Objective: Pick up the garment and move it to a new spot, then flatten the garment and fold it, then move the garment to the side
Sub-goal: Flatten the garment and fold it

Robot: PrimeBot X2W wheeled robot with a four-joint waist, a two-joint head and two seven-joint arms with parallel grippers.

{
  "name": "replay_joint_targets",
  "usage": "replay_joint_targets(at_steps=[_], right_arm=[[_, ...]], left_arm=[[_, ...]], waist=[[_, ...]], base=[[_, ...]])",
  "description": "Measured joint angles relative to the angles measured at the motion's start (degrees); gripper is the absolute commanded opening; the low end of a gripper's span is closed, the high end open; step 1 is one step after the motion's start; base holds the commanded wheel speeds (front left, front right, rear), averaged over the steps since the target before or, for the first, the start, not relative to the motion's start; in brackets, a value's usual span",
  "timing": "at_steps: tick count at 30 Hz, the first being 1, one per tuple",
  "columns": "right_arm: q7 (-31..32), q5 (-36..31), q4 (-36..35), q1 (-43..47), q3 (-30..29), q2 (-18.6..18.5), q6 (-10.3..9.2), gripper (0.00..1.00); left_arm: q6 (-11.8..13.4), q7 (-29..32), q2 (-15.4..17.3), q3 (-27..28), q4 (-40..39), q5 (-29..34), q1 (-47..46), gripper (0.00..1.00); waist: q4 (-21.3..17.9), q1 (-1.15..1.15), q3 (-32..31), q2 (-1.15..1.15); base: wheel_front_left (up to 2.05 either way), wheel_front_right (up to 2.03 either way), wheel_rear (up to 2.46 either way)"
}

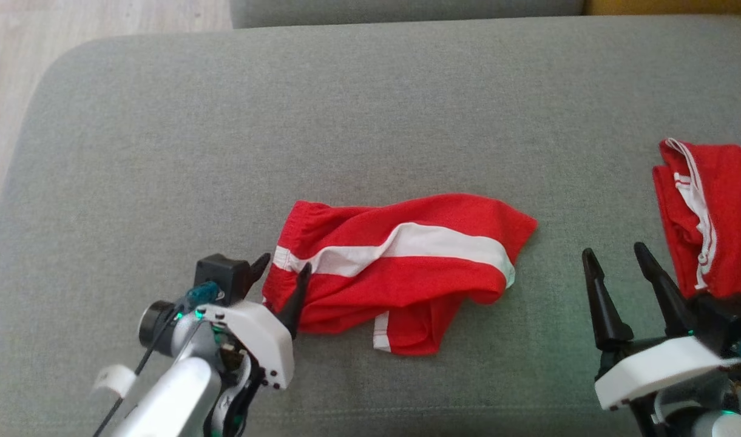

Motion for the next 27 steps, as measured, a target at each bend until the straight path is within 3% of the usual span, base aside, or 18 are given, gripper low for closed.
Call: replay_joint_targets(at_steps=[6,7,8,9,17,27], right_arm=[[0.0,0.5,0.6,-0.2,-0.1,0.0,0.00,1.00],[0.0,0.8,0.7,-0.2,-0.1,0.0,0.00,1.00],[0.0,1.0,0.9,-0.2,-0.1,0.0,0.00,1.00],[0.1,0.9,1.1,-0.2,-0.1,0.0,0.00,1.00],[3.2,1.0,2.9,-0.2,1.9,0.0,0.00,1.00],[9.3,6.2,13.0,-6.9,5.5,0.0,0.00,1.00]], left_arm=[[-0.2,0.6,-0.3,0.1,4.3,-0.1,-2.7,1.00],[-0.3,0.1,-0.3,0.1,4.5,-0.3,-3.0,0.77],[-0.6,-0.2,-0.4,0.1,4.8,-0.3,-3.4,0.26],[-0.7,-0.2,-0.4,0.1,4.9,-0.3,-3.6,0.00],[-1.0,-1.2,-0.4,0.0,5.0,-0.3,-3.7,0.00],[-1.2,-2.3,-0.7,-0.7,4.1,-0.3,-6.1,0.00]], waist=[[-0.8,0.00,1.2,0.00],[-0.9,0.00,1.3,0.00],[-0.9,0.00,1.4,0.00],[-1.0,0.00,1.5,0.00],[-0.5,-0.01,2.0,0.00],[1.5,0.00,5.0,0.00]], base=[[0.00,0.00,0.00],[0.00,0.00,0.00],[0.00,0.00,0.00],[0.00,0.00,0.00],[0.00,0.00,0.00],[0.00,0.00,0.00]])
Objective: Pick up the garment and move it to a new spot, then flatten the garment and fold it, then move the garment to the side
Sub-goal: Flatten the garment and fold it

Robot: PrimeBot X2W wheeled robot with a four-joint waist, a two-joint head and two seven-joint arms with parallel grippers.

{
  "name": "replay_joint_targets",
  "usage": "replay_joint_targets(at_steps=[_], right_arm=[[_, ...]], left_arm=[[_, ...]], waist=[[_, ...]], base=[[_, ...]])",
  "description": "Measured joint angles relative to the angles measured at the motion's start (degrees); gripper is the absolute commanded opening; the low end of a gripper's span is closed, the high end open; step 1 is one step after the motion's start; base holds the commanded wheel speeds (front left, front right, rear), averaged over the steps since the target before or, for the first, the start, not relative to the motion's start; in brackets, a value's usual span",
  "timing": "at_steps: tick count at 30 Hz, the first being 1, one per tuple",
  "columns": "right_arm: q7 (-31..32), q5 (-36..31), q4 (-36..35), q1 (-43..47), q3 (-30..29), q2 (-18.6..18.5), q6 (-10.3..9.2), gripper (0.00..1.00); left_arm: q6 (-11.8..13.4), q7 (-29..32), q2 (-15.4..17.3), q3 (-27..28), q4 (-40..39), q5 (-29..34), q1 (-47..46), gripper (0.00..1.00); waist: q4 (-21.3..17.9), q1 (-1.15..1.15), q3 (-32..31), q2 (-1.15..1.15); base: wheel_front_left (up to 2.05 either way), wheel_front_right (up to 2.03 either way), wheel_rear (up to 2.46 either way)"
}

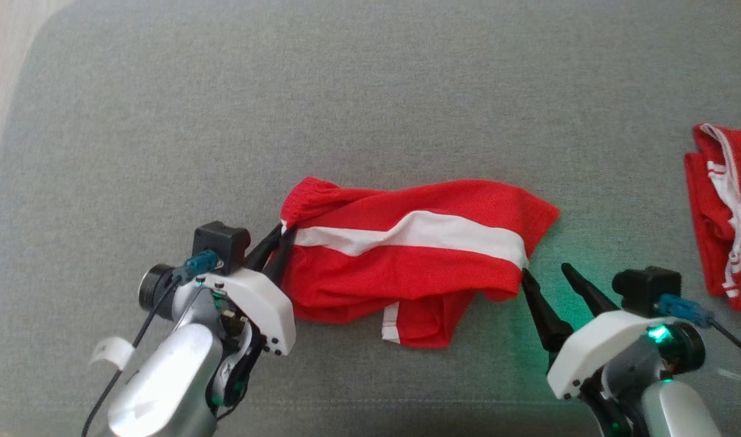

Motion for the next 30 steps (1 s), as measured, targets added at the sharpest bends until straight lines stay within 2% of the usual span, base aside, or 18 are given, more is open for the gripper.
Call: replay_joint_targets(at_steps=[8,17,18,19,20,30], right_arm=[[-0.5,0.7,7.2,-4.2,1.9,0.0,0.00,1.00],[-4.6,0.3,7.8,-6.0,3.0,-0.1,0.00,1.00],[-5.2,0.0,7.6,-6.0,3.0,-0.1,0.00,0.89],[-5.5,-0.6,7.3,-6.0,2.9,-0.1,0.00,0.53],[-5.6,-1.4,6.9,-6.0,2.7,-0.1,0.00,0.00],[-7.4,-6.8,-0.5,-2.4,-1.3,-0.1,0.00,0.00]], left_arm=[[0.0,-0.9,-0.1,-0.2,-0.5,0.0,-1.1,0.00],[-0.5,-1.4,-0.1,-0.3,-0.8,0.0,-1.9,0.00],[-0.5,-1.4,-0.1,-0.3,-0.8,0.0,-1.9,0.00],[-0.5,-1.4,-0.1,-0.4,-0.8,0.0,-1.9,0.00],[-0.5,-1.4,-0.1,-0.4,-0.8,0.0,-1.9,0.00],[0.7,-4.2,0.2,-0.1,-1.2,0.0,-1.7,0.00]], waist=[[1.2,0.00,2.6,0.00],[2.1,0.00,3.7,0.00],[2.0,0.00,3.7,0.00],[2.0,0.00,3.6,0.00],[2.0,0.00,3.6,0.00],[1.3,0.00,1.3,0.00]], base=[[0.00,0.00,0.00],[0.00,0.00,0.00],[0.00,0.00,0.00],[0.00,0.00,0.00],[0.00,0.00,0.00],[0.00,0.00,0.00]])
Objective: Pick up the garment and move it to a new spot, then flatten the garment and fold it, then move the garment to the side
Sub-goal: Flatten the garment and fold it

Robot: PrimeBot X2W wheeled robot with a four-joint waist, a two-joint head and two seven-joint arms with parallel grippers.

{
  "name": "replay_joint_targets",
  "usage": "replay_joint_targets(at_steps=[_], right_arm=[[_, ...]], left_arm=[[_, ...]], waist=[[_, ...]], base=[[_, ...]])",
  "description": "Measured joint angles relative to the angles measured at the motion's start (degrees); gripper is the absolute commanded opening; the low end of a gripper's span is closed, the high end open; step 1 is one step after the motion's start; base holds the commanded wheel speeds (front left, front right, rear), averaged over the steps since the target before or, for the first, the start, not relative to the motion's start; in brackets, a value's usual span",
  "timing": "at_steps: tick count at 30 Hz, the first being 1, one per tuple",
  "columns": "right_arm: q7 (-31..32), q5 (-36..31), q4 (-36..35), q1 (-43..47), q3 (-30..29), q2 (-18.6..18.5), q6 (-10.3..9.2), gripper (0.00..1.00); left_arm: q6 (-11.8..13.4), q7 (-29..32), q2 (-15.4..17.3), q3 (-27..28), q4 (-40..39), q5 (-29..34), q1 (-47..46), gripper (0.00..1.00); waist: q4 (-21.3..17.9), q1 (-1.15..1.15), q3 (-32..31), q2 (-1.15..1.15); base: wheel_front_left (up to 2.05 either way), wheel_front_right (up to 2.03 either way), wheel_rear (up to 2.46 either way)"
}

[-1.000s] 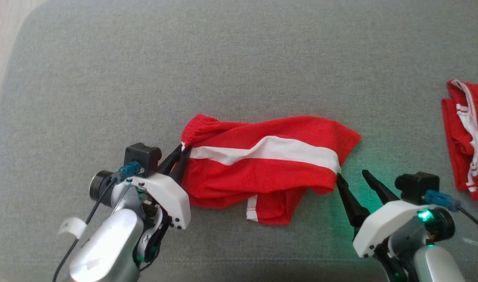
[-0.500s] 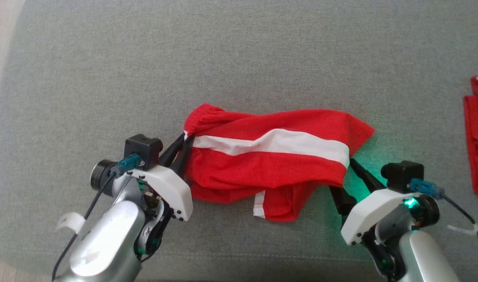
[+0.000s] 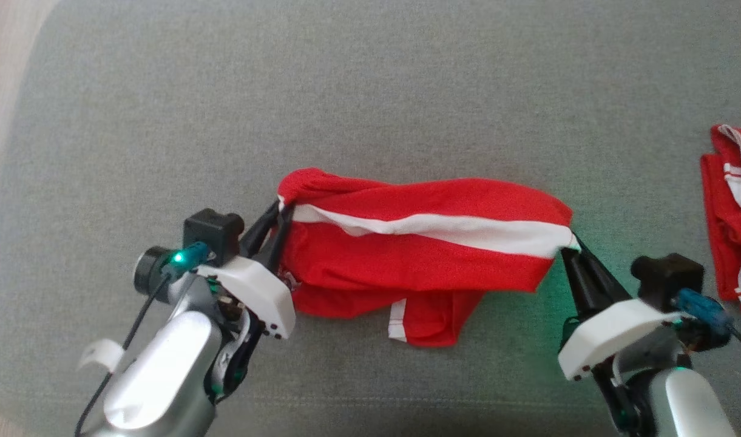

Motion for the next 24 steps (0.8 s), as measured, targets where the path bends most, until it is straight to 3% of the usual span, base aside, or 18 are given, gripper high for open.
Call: replay_joint_targets(at_steps=[6,13,19,24], right_arm=[[-1.5,0.1,-5.3,1.0,-1.3,-2.7,0.00,0.00],[-1.3,1.0,-13.2,-0.3,-2.6,-7.5,0.00,0.00],[3.1,1.2,-23.1,-6.4,-4.7,-13.2,0.00,0.00],[6.4,2.4,-27.8,-11.2,-6.2,-16.2,0.00,0.00]], left_arm=[[1.3,-3.7,1.4,2.0,-4.9,0.0,0.7,0.00],[1.4,-3.6,4.5,4.0,-13.9,0.5,0.6,0.00],[1.8,1.5,7.9,5.9,-24.4,1.0,-4.6,0.00],[1.8,5.0,8.9,7.5,-29.2,0.7,-9.6,0.00]], waist=[[-0.6,0.00,-3.3,0.00],[-1.3,0.00,-7.9,0.00],[-2.1,0.00,-12.4,0.00],[-2.7,0.00,-14.3,0.00]], base=[[0.00,0.00,0.00],[0.00,0.00,0.00],[0.00,0.00,0.00],[0.00,0.00,0.00]])
